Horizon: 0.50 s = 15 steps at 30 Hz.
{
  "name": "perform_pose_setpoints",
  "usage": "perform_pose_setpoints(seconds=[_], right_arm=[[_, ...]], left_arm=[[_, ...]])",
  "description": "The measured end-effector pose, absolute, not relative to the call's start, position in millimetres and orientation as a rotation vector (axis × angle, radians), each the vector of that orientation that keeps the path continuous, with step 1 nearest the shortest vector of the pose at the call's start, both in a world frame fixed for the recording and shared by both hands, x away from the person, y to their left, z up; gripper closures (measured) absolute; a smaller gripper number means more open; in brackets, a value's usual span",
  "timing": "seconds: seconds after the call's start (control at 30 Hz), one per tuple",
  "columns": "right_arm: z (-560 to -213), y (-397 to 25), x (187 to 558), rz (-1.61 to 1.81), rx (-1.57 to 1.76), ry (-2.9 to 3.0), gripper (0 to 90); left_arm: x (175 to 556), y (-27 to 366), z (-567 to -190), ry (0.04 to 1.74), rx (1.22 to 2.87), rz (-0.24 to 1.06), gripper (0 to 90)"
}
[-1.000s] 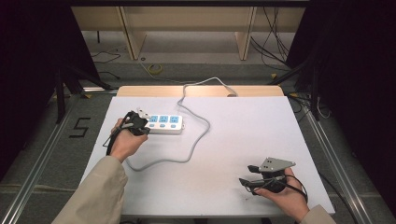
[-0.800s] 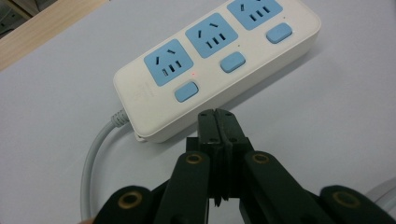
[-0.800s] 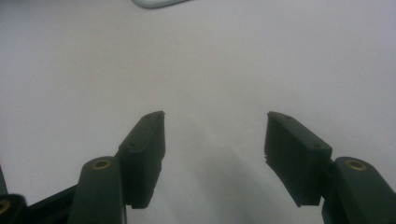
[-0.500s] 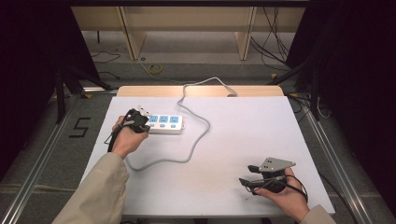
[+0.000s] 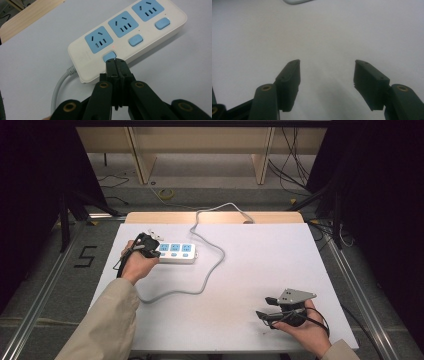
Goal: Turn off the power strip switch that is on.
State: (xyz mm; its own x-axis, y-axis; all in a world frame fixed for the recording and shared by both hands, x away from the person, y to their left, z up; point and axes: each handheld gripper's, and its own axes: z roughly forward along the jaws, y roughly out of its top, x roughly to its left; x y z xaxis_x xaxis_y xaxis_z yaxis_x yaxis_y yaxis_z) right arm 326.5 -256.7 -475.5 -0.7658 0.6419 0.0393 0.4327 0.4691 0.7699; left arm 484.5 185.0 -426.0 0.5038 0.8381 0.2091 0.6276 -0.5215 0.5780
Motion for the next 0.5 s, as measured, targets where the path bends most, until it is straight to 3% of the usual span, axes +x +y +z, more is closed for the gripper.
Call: perform_pose_setpoints(seconds=[0.5], right_arm=[[-475.9,-256.4,326.9,1.182,0.923,2.466,39.0]], left_arm=[[492.9,186.7,-429.6,1.233,2.336,0.645,89.8]])
